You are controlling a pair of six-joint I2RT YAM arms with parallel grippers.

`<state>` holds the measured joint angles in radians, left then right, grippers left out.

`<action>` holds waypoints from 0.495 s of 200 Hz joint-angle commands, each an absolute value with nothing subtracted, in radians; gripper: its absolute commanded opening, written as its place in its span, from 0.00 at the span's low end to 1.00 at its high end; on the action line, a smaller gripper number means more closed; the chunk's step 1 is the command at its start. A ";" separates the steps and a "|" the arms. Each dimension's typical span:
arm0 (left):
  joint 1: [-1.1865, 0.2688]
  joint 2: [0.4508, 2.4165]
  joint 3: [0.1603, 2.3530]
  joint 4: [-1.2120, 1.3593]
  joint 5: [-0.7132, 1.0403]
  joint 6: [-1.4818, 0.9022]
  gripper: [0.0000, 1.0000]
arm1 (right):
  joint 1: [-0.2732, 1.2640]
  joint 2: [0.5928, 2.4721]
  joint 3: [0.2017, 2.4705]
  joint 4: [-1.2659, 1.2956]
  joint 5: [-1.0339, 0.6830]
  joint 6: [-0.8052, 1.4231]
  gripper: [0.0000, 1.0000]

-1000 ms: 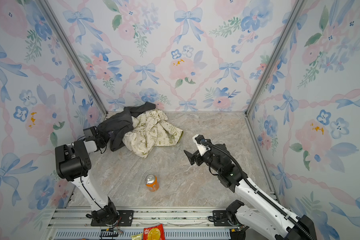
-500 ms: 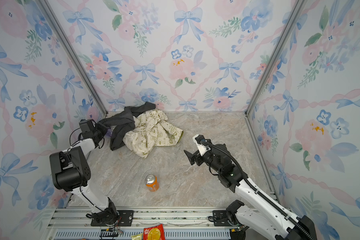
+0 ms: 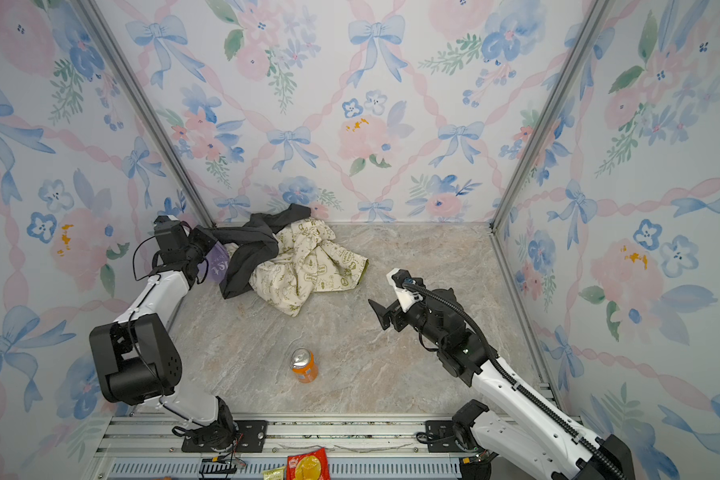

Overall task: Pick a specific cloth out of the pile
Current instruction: 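Grasp the lavender shirt edge with the left gripper beside the grey jeans, then pull the lavender shirt over the pile with left gripper while right gripper approaches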

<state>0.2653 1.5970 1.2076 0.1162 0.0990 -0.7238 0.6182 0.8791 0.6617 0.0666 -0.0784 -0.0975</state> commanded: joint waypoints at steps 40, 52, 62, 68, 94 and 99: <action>0.180 1.470 1.353 0.145 0.006 -0.645 0.00 | 0.627 0.858 0.658 0.060 -0.071 -0.091 0.97; 0.159 1.459 1.382 0.138 -0.014 -0.621 0.00 | 0.627 0.858 0.659 0.059 -0.069 -0.091 0.97; 0.139 1.453 1.411 0.126 -0.034 -0.595 0.00 | 0.627 0.858 0.658 0.058 -0.069 -0.090 0.97; 0.126 1.452 1.432 0.116 -0.048 -0.575 0.00 | 0.627 0.859 0.658 0.058 -0.069 -0.090 0.97; 0.053 1.446 1.515 0.084 -0.098 -0.490 0.00 | 0.627 0.857 0.659 0.055 -0.065 -0.087 0.97; 0.035 1.446 1.527 0.081 -0.110 -0.471 0.00 | 0.627 0.856 0.659 0.055 -0.062 -0.088 0.97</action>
